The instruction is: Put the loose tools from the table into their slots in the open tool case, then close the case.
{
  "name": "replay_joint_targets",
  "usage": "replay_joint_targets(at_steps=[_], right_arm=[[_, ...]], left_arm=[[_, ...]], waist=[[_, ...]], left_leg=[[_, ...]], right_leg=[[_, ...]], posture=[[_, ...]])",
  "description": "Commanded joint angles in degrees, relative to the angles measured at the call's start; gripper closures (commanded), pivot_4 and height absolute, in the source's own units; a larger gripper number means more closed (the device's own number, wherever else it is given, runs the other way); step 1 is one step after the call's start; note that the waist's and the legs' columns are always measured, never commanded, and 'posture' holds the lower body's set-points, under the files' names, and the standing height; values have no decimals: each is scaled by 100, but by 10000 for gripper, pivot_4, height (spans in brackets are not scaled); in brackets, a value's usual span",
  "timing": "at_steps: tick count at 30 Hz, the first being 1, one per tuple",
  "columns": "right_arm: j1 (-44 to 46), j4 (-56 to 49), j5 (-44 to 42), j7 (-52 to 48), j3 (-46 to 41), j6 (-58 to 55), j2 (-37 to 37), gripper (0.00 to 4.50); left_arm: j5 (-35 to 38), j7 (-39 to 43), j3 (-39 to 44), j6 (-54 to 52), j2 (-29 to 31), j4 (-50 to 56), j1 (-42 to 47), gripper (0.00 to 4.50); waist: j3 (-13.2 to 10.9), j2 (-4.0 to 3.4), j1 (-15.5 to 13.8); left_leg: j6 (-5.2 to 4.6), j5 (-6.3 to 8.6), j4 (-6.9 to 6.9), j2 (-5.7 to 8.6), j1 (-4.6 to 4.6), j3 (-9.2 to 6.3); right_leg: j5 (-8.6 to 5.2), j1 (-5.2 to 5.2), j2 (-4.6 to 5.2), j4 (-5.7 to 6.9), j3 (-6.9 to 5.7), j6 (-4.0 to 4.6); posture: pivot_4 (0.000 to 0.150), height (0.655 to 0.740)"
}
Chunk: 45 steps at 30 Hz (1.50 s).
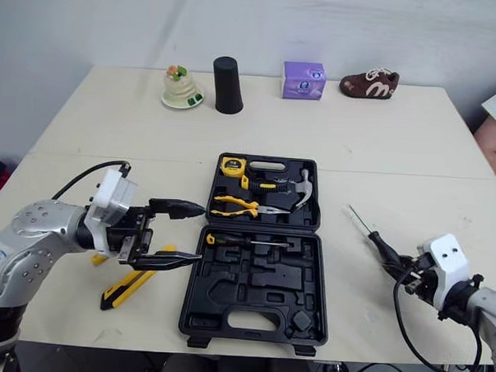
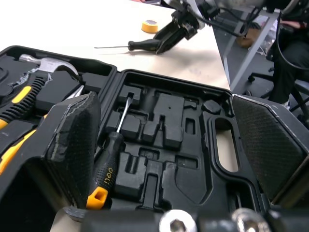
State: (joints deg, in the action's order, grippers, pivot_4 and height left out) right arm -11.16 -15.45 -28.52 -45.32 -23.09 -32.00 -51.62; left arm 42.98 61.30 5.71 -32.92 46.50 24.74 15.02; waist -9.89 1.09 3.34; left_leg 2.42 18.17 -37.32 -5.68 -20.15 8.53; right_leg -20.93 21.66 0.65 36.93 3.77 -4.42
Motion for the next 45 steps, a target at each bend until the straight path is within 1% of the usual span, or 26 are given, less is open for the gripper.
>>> replay_joint_targets(at_steps=[1,3,5,8,11,14,18,22,26,29,34,40,42,44,45], right_arm=[[464,-931,-559,-226,-229,-573,-467,36331],[790,-1252,-793,-398,3,-979,-837,36331],[1178,-1570,-786,-676,524,-1077,-1221,36331],[1614,-1833,-754,-923,1144,-1156,-1500,36331],[2078,-2135,-325,-1093,2012,-1119,-1746,36331],[2403,-2210,106,-1100,2615,-1046,-1790,36331],[2605,-2149,751,-1230,3167,-797,-1941,36331],[2649,-2071,1106,-1373,3514,-409,-1726,36332],[2766,-2021,1271,-1363,3673,-391,-1460,36332],[3018,-1853,1546,-1298,3851,-381,-1237,36332],[3456,-1634,2007,-1616,4296,-3,-1064,36332],[3524,-1540,2115,-1790,4386,-96,-940,36332],[3504,-1545,2143,-1815,4339,-36,-919,25999],[3552,-1504,2016,-1818,4125,38,-821,17990],[3565,-1468,1960,-1848,4007,108,-815,17990]], left_arm=[[-200,295,84,343,188,152,-128,0],[-384,486,35,558,292,76,-227,0],[-501,596,51,740,319,-22,-300,0],[-569,783,84,970,301,-96,-410,0],[-614,815,190,1106,310,-35,-712,0],[-693,720,244,1178,292,-37,-862,0],[-751,630,262,1208,286,0,-985,0],[-745,527,290,1212,267,49,-1085,0],[-747,446,284,1216,275,52,-1103,0],[-749,394,302,1205,290,65,-1173,0],[-756,356,278,1185,292,83,-1229,0],[-755,315,276,1159,293,87,-1216,0],[-746,304,290,1151,298,97,-1238,0],[-736,299,296,1139,298,108,-1258,0],[-733,299,298,1136,299,120,-1272,0]], waist=[[-7,-6,33],[-9,-8,32],[-13,-8,13],[-14,-5,-9],[-14,-6,-17],[-15,-5,-13],[-16,-7,-9],[-17,-5,3],[-17,-5,20],[-17,-5,30],[-18,-6,25],[-18,-6,16],[-18,-6,14],[-18,-6,26],[-18,-6,36]], left_leg=[[0,0,0,-1,2,3],[4,-2,2,-10,6,1],[7,-3,7,-13,4,-4],[9,0,11,-17,-10,-5],[7,8,10,-16,-34,1],[5,8,-13,-24,-109,3],[3,9,-29,-22,-110,3],[2,10,-57,-18,-104,3],[1,9,-72,-19,-94,2],[3,7,-75,-22,-91,3],[3,7,-77,-23,-91,3],[3,7,-77,-23,-92,2],[4,7,-77,-23,-92,2],[3,7,-78,-23,-92,2],[3,7,-79,-23,-91,4]], right_leg=[[1,0,0,2,4,-1],[1,1,0,4,4,0],[-1,5,1,2,0,6],[-5,24,5,-2,-1,12],[-10,50,16,-2,1,20],[-10,120,25,13,-2,20],[-11,121,28,22,-7,21],[-13,118,26,52,-8,24],[-12,114,22,76,-7,24],[-13,114,17,85,-5,26],[-14,115,14,87,-5,28],[-16,115,14,87,-6,31],[-16,115,14,87,-6,31],[-16,115,14,87,-6,31],[-16,115,14,90,-4,31]], posture=[[1500,7400],[1500,7400],[1500,7400],[1500,7400],[1500,7400],[1500,7400],[1500,7400],[1500,7400],[1500,7400],[1500,7400],[1500,7400],[1500,7400],[1500,7400],[1500,7400],[1500,7400]])
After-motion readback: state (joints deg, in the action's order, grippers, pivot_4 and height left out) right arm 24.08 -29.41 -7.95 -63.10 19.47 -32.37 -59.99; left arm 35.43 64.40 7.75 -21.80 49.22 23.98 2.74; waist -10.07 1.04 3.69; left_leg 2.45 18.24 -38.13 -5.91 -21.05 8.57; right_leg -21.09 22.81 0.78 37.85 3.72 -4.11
